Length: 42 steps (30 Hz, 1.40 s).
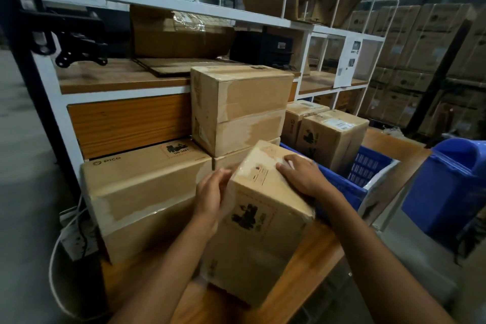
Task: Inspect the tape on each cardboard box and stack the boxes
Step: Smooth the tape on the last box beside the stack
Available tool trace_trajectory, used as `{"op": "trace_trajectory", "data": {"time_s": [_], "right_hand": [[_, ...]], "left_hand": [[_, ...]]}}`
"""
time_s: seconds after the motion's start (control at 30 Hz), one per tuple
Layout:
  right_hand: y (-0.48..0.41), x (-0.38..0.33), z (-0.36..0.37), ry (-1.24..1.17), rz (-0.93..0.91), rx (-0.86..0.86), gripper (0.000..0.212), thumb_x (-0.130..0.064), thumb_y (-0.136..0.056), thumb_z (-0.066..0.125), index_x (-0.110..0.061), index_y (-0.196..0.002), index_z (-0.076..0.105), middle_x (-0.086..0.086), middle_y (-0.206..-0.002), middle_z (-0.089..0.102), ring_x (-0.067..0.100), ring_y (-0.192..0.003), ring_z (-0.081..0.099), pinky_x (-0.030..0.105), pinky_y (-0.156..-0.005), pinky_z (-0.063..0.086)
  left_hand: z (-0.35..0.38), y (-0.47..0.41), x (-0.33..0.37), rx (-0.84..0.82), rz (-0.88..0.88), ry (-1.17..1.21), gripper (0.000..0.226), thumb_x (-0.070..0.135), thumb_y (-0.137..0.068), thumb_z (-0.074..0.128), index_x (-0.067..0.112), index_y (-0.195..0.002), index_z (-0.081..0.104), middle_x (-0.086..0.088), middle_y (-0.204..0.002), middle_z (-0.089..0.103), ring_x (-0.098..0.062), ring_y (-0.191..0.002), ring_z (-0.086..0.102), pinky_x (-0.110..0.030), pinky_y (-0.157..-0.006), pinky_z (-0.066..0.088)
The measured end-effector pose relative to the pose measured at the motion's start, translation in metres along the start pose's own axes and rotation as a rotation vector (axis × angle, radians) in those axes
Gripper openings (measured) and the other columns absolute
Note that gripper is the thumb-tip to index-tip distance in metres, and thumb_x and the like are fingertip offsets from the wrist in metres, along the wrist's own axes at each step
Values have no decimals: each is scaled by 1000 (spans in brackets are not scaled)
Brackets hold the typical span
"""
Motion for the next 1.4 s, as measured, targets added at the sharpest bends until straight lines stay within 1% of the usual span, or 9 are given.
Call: {"op": "trace_trajectory", "data": {"time_s": [0.2,0.33,0.57,0.7,0.87,1.0,1.07,1.2,1.4], "right_hand": [[3,42,-26,-213,251,285,42,-55,-94,56,-22,-117,69,1,-113,70,17,-96,66,44,-84,57],[24,60,-30,-485,255,415,21,-32,-97,63,-18,-107,74,4,-110,72,10,-86,63,28,-68,51],[55,60,-73,-1101,138,152,36,-37,-101,52,-16,-124,68,14,-119,70,23,-91,72,36,-66,57],[65,45,-83,-1263,110,26,43,-49,-106,34,-36,-96,73,0,-91,78,26,-94,68,51,-83,50],[67,5,-61,-1357,188,-201,31,-41,-104,44,-23,-114,67,9,-106,72,29,-97,65,49,-74,51],[56,-37,-40,-1391,212,-229,65,-72,-95,34,-33,-145,50,12,-148,51,41,-135,45,73,-109,29],[55,-67,-39,-1377,143,-254,75,-73,-96,27,-25,-152,41,13,-152,45,39,-141,39,66,-115,24],[57,-131,-43,-1332,-103,-288,45,-63,-97,45,-31,-128,50,-2,-105,55,19,-99,52,48,-99,39],[5,-187,-15,-1031,-275,-209,75,-28,-71,84,-25,-133,43,3,-125,57,26,-112,58,52,-94,53]], "left_hand": [[-34,-23,-115,191,-418,-78,59,56,-102,36,13,-140,51,-10,-128,62,-32,-109,60,-46,-91,51],[-23,-16,-128,280,-558,308,58,55,-101,41,1,-115,59,-20,-105,68,-37,-89,65,-42,-69,55],[-24,22,-23,350,-164,258,32,43,-98,54,14,-100,68,-14,-95,72,-29,-87,65,-38,-75,49],[-41,55,51,313,170,272,27,37,-101,49,21,-93,71,-3,-88,75,-28,-92,68,-41,-79,51],[-56,97,109,241,397,238,52,51,-103,33,17,-127,64,-7,-110,75,-21,-102,71,-36,-75,57],[-85,124,141,258,481,151,78,68,-90,24,14,-136,57,-9,-119,72,-22,-110,69,-31,-78,60],[-104,133,158,319,476,102,76,72,-85,29,21,-132,60,-2,-111,75,-17,-102,72,-28,-70,60],[-150,133,187,437,505,43,82,74,-72,57,26,-138,56,-4,-121,71,-22,-110,68,-37,-78,60],[-195,87,212,481,513,-111,108,66,-55,88,23,-145,45,-6,-126,67,-24,-112,67,-42,-86,59]]}}
Point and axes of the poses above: each hand's wrist, its own y-axis away from the middle knuckle, its own z-axis out of the palm, x = y × z, the point moved 4 cm from there along -y, towards the middle knuckle
